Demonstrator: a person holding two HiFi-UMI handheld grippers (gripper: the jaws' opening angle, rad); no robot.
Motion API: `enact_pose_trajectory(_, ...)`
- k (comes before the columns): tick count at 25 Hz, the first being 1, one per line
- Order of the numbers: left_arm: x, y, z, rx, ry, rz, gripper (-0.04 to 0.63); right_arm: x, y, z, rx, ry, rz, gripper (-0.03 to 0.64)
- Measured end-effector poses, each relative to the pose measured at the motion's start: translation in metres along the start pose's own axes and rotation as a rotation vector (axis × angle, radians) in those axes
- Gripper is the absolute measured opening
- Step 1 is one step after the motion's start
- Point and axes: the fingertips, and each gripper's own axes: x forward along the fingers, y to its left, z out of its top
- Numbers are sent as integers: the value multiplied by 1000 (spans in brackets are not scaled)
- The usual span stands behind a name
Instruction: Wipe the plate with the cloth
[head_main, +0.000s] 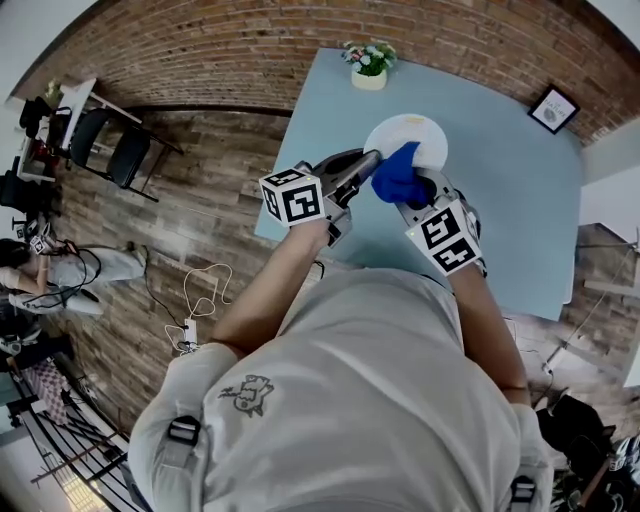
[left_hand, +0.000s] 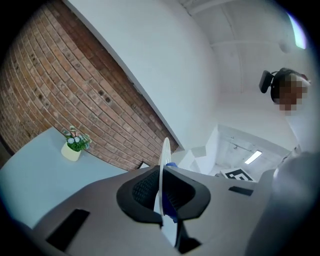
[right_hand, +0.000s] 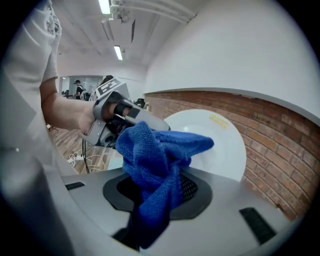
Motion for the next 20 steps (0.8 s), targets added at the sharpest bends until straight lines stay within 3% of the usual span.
enact_pose_trajectory(4, -3, 3, -1, 23, 28, 14, 17, -1, -7, -15, 38, 38, -7, 130)
enact_pose_trajectory(10, -3, 1, -20, 71, 88, 28, 18, -29, -60, -41, 95, 79, -130, 130)
enact_pose_trajectory(14, 3, -6, -36, 67, 141, -1, 18, -36, -81, -16, 42, 37, -192, 130)
enact_pose_trajectory(20, 13, -19, -49, 53, 172, -60, 20, -29, -49, 29, -24, -39, -119, 130)
